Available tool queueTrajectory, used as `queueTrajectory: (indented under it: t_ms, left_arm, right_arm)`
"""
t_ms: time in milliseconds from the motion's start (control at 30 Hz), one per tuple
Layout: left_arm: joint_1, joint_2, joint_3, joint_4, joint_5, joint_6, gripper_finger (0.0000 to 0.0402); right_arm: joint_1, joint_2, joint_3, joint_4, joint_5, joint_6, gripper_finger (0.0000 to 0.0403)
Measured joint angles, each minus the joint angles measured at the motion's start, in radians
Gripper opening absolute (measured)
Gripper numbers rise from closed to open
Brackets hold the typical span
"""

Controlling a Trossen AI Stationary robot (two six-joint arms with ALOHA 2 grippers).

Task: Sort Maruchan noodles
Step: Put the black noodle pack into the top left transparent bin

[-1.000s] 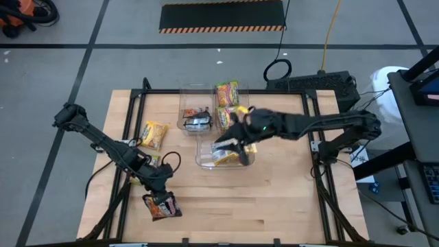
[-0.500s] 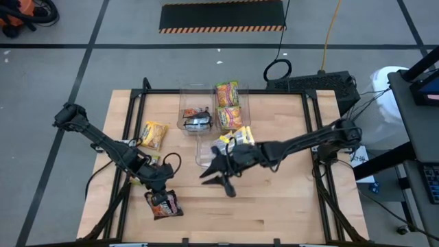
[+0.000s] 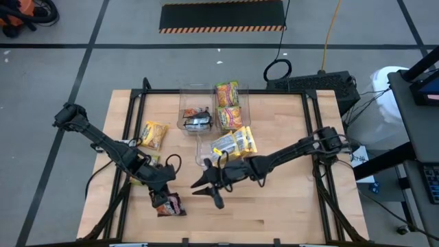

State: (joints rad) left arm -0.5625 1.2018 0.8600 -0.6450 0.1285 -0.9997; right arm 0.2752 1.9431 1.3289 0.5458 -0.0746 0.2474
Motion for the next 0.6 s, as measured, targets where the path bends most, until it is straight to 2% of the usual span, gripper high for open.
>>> queueTrajectory:
  t_ms: [233, 400, 600]
  left_arm:
    - [0.009, 0.0, 0.0, 0.094, -0.026, -0.003, 0.0]
    - [0.02, 0.0, 0.0, 0.099, -0.025, 0.004, 0.0]
    - [0.021, 0.0, 0.0, 0.1, -0.025, 0.029, 0.0]
  right_arm:
    - [0.0, 0.053, 0.0, 0.0, 0.0, 0.002, 0.01]
    - [0.0, 0.099, 0.001, 0.022, 0.053, 0.003, 0.01]
    - [0.0, 0.156, 0.002, 0.098, 0.054, 0.029, 0.01]
